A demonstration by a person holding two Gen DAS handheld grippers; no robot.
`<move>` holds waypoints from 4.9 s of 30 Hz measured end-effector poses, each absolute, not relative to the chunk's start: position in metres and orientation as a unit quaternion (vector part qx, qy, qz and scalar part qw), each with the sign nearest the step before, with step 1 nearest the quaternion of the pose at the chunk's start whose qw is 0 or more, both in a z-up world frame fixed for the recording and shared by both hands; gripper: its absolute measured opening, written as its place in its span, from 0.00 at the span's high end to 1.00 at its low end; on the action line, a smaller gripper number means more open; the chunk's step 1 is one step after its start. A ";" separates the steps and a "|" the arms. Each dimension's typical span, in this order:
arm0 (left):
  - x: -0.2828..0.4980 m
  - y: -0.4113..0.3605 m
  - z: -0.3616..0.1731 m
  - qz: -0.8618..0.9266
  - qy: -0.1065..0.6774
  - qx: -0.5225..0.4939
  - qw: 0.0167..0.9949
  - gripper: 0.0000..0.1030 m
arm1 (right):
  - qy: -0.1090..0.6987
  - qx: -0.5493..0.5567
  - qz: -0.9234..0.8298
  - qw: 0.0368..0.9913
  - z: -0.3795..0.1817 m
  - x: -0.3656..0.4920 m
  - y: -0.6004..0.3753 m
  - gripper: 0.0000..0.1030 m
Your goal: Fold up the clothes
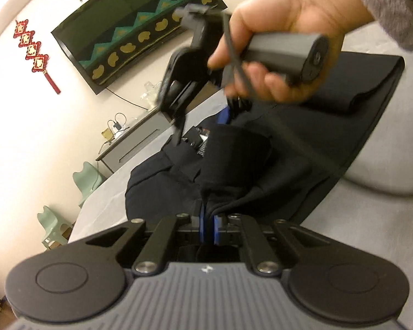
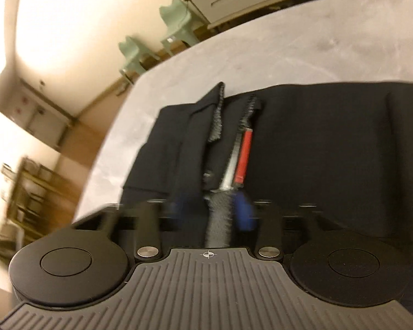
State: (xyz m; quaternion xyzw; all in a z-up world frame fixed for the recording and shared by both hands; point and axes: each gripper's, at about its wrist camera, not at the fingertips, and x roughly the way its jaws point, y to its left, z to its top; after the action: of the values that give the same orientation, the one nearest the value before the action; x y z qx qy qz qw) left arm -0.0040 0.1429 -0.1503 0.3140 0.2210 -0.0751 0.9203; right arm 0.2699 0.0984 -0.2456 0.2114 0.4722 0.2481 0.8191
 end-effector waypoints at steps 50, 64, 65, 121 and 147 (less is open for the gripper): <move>0.159 0.269 -0.107 -0.045 0.408 0.110 0.905 0.75 | 0.360 -0.027 0.286 0.888 -0.282 0.171 0.085 0.48; 0.075 -0.010 -0.111 -0.234 0.302 0.255 0.888 0.17 | 0.383 0.376 0.079 0.840 -0.262 0.210 -0.194 0.22; 0.076 -0.029 -0.120 -0.238 0.307 0.269 0.881 0.17 | 0.379 0.379 0.078 0.841 -0.258 0.203 -0.199 0.22; 0.130 0.255 -0.136 -0.033 0.366 -0.147 0.918 0.57 | 0.366 -0.084 0.325 0.868 -0.198 0.157 0.102 0.68; 0.117 0.116 -0.140 -0.052 0.383 -0.149 0.910 0.56 | 0.406 0.015 0.294 0.865 -0.177 0.116 -0.030 0.85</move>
State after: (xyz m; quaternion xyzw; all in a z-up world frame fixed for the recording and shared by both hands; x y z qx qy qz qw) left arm 0.1172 0.1160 -0.1402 -0.1486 0.3829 -0.0521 0.9103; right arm 0.1159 -0.0295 -0.1773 0.0153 0.4061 0.2941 0.8651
